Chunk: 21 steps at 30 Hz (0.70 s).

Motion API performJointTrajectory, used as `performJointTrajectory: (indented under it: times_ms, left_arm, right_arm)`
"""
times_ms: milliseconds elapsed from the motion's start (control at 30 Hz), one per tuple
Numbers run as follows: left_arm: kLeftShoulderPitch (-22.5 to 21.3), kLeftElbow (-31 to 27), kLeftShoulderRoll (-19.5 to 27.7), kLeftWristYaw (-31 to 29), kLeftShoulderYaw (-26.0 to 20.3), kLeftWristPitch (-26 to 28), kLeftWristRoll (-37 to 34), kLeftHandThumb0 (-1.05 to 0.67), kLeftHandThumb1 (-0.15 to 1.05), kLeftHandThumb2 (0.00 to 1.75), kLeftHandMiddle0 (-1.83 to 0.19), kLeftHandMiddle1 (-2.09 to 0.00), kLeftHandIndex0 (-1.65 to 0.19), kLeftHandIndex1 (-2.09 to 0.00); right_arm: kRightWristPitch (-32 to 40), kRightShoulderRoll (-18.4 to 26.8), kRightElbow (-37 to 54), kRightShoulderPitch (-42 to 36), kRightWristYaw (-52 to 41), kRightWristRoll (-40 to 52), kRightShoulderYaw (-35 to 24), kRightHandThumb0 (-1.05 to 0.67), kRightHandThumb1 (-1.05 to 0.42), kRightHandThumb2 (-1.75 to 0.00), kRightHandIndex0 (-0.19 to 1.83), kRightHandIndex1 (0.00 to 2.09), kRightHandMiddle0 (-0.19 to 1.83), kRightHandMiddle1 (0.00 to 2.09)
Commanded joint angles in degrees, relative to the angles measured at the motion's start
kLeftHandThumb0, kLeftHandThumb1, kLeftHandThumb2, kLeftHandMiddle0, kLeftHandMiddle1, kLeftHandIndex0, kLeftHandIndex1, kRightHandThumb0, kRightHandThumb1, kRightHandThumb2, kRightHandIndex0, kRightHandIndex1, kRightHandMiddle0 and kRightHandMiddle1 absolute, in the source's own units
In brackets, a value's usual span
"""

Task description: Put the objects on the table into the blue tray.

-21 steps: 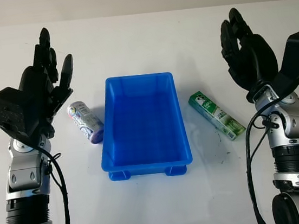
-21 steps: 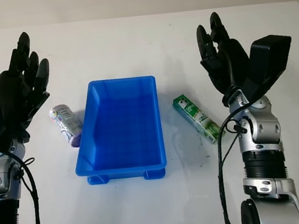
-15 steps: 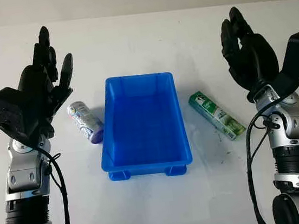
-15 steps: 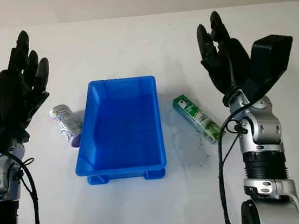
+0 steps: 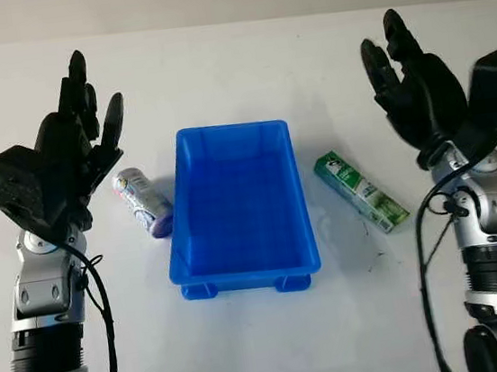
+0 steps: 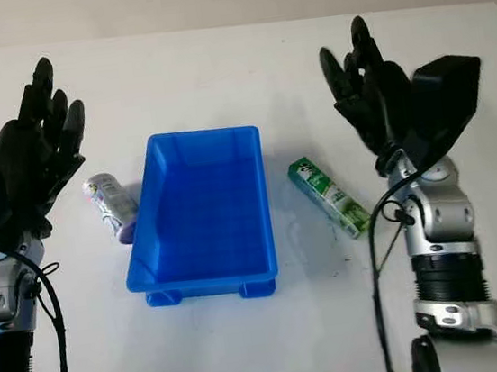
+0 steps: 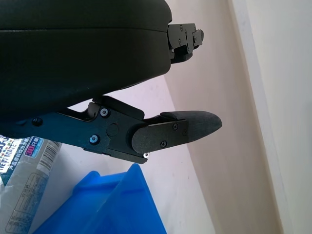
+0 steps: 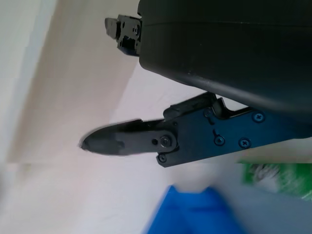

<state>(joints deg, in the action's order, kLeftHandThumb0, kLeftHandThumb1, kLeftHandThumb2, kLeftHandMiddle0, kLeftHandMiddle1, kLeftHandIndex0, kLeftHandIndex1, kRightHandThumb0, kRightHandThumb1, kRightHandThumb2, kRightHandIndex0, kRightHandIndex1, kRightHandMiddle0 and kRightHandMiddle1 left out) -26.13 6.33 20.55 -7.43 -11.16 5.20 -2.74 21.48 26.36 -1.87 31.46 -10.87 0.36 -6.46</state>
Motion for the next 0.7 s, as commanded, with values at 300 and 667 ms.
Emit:
performJointTrajectory:
  times_ms: [300,667]
  left_arm:
    - [-0.09,-0.71,-0.63,0.54,0.02,-0.98,-0.57,-0.59,1.05,0.52,0.12,-0.05,0.14,-0.05]
    - [-0.70,0.51,-0.71,0.68,-0.39,-1.40,-1.03,-0.58,1.05,0.52,0.13,-0.05,0.14,-0.05]
  right_arm:
    - [10.00,14.40,20.92,-8.96,-8.50,-23.05,10.21,-0.68,-1.01,-0.06,0.20,0.12,0.17,0.08]
    - [11.60,17.09,28.73,-15.63,-14.06,-33.84,11.61,-0.70,-1.02,-0.06,0.29,0.13,0.23,0.07]
